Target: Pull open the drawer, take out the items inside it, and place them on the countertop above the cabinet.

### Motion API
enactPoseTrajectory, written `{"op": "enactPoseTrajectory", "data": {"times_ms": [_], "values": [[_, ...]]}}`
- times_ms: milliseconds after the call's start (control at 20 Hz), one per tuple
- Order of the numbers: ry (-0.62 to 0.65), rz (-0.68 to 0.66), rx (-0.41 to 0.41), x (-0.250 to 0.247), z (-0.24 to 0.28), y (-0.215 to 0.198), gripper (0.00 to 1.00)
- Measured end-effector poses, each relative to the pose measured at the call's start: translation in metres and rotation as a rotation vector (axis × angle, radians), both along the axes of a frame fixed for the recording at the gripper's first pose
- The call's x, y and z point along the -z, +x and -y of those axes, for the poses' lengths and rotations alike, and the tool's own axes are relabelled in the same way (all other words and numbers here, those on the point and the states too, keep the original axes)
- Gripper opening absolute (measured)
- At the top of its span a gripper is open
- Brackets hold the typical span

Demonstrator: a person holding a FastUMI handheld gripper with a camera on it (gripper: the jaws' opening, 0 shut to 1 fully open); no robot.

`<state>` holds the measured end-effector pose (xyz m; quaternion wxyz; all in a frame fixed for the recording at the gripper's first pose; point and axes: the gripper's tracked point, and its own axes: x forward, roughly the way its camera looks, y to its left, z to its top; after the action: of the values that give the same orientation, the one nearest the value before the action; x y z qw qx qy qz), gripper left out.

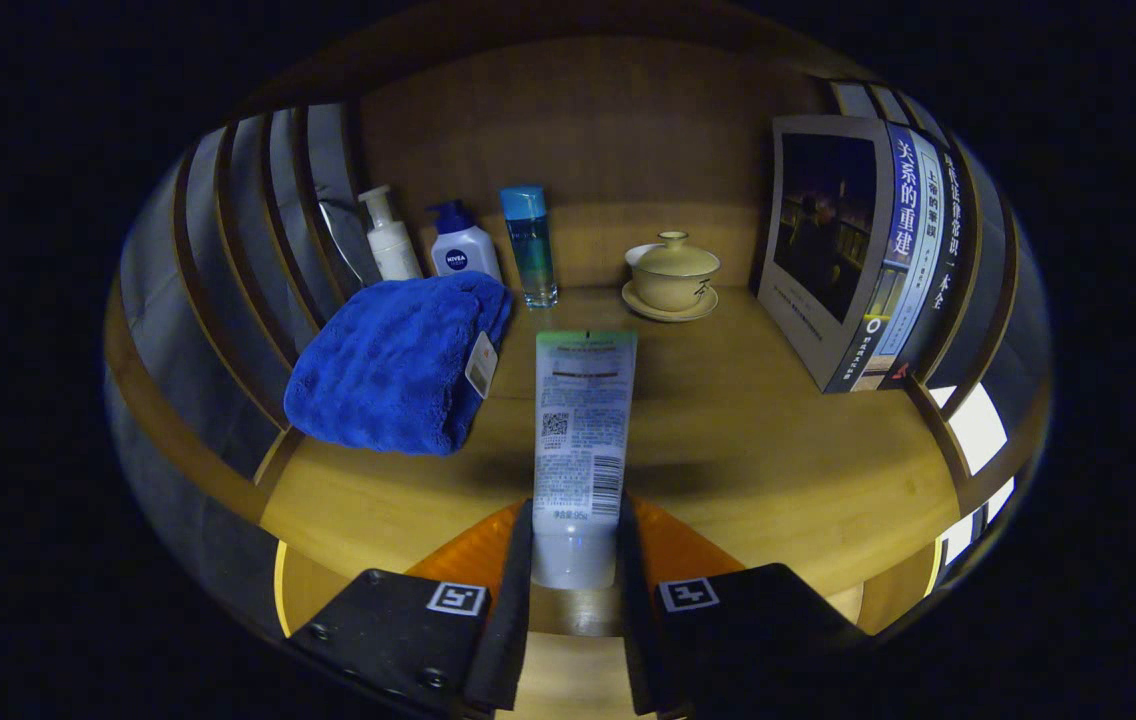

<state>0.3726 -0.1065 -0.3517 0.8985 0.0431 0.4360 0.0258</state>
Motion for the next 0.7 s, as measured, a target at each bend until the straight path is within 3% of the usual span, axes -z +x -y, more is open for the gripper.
{"op": "enactPoseTrajectory", "data": {"times_ms": [100, 450, 550, 700], "values": [[0.003, 0.035, -0.008, -0.003, -0.004, 0.002, 0.53], [0.016, 0.045, -0.009, -0.004, -0.009, -0.003, 1.00], [0.014, 0.064, 0.007, -0.008, -0.005, -0.002, 1.00], [0.035, 0.257, 0.064, -0.050, -0.001, 0.011, 1.00]]}}
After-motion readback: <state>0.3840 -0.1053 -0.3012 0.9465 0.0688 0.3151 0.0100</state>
